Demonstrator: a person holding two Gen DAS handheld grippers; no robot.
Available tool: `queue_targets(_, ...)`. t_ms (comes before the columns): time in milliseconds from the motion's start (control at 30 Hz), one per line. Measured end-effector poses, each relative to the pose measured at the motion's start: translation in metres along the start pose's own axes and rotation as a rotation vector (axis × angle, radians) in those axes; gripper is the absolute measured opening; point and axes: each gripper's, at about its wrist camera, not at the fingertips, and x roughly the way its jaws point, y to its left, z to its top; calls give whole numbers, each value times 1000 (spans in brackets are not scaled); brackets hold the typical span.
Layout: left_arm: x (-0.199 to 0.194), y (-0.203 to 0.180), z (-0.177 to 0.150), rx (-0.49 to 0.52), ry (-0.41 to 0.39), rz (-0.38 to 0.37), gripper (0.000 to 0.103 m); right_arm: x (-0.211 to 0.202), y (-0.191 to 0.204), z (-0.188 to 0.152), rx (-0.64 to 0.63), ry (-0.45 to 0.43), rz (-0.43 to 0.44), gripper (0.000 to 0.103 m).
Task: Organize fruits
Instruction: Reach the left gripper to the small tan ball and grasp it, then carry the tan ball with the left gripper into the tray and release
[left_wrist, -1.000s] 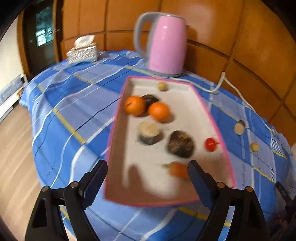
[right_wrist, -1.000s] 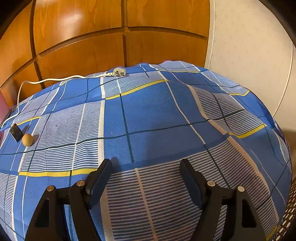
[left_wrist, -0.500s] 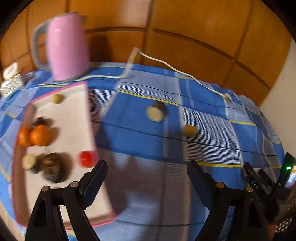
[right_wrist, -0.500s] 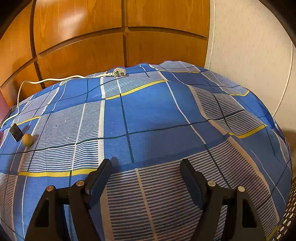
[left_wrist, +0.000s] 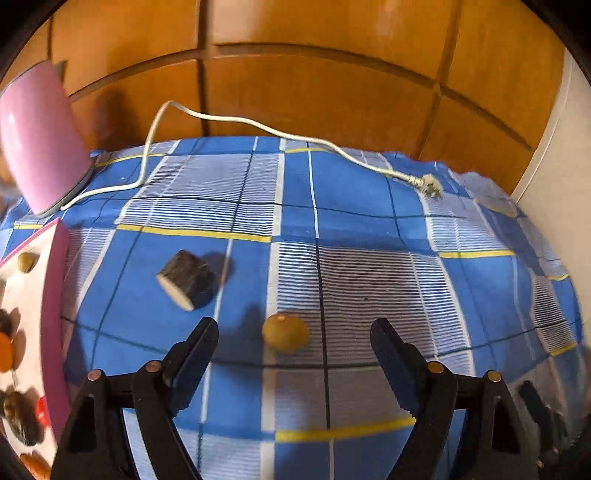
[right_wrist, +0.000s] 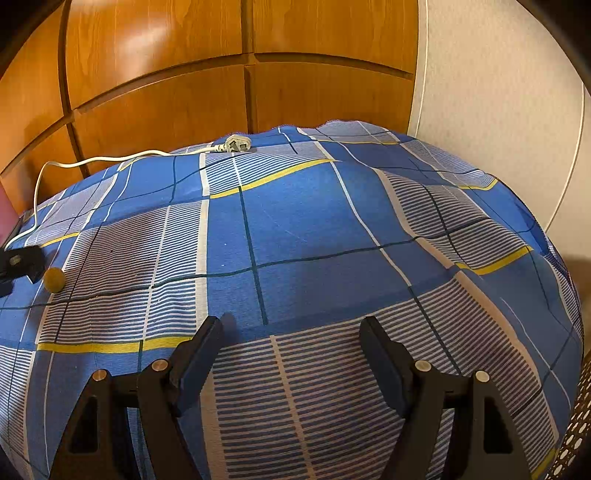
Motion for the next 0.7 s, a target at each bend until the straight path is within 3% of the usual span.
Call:
queue_targets(67, 10, -4, -1, 7, 15, -10, 78, 1, 0, 0, 0, 0, 0, 78)
queue_targets(133, 21, -6, -4, 18, 43, -5, 47, 1, 0, 0, 0, 0, 0, 78)
queue_targets(233, 23, -7, -9, 45, 25, 10, 32, 1, 0, 0, -1, 0, 0, 78)
queue_targets(700, -11, 21, -49, 30, 22, -71, 29, 1, 1, 0, -2, 0, -2, 78)
